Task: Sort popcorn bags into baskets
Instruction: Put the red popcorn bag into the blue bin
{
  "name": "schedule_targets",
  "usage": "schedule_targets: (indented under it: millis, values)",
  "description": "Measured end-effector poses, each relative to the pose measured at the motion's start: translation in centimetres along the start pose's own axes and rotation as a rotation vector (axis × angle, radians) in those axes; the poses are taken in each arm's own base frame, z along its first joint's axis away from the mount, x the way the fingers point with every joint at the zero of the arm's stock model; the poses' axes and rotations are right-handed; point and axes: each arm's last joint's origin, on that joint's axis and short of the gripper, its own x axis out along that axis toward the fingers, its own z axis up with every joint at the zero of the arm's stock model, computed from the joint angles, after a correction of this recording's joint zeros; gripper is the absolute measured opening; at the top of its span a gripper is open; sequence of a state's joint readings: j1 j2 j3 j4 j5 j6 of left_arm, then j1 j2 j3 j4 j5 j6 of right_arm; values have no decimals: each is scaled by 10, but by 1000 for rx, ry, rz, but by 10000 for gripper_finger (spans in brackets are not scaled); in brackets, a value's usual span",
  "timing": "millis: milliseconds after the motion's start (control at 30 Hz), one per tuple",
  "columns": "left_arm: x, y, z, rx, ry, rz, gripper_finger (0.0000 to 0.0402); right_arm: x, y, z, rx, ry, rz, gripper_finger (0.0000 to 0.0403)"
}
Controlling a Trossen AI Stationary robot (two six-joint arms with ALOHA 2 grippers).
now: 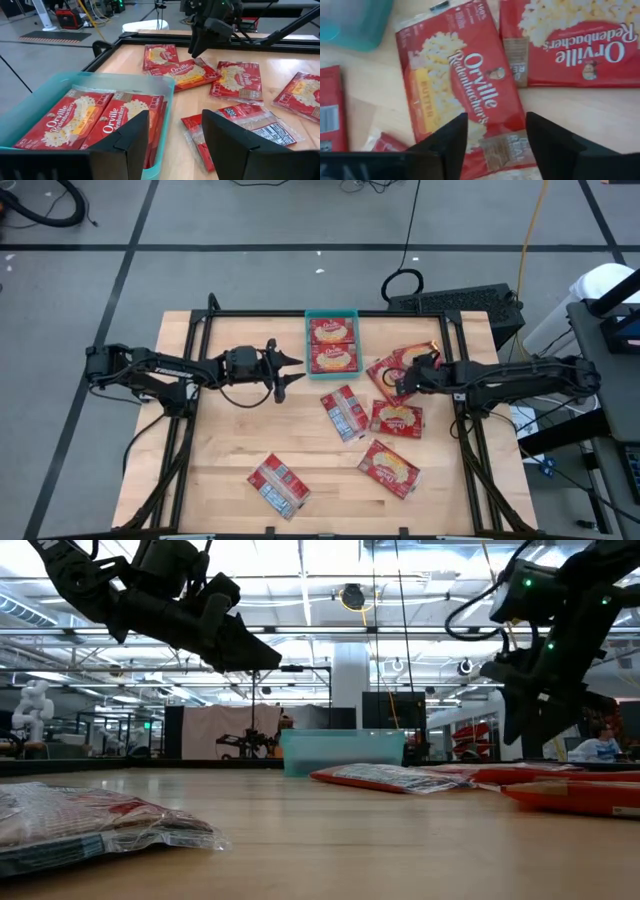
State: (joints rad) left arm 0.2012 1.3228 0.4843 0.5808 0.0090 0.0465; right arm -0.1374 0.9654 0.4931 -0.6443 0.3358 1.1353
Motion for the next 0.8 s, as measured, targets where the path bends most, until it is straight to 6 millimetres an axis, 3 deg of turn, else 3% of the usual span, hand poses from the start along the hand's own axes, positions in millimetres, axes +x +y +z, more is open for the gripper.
schedule_targets:
  millis: [233,433,567,733,800]
  values:
    - [0,0,0,1,0,0,192,32,-21,-17,58,39,45,219]
    - [0,0,0,11,1,-1,182,54,-33,-31,95,-4,220,200]
    - [0,0,0,12,1,0,176,58,-34,-33,95,-64,347,140]
    - [0,0,0,15,-3,0,173,54,-24,-28,50,-108,493,21]
    - [0,0,0,16,-3,1,172,52,-22,-27,26,-124,512,12]
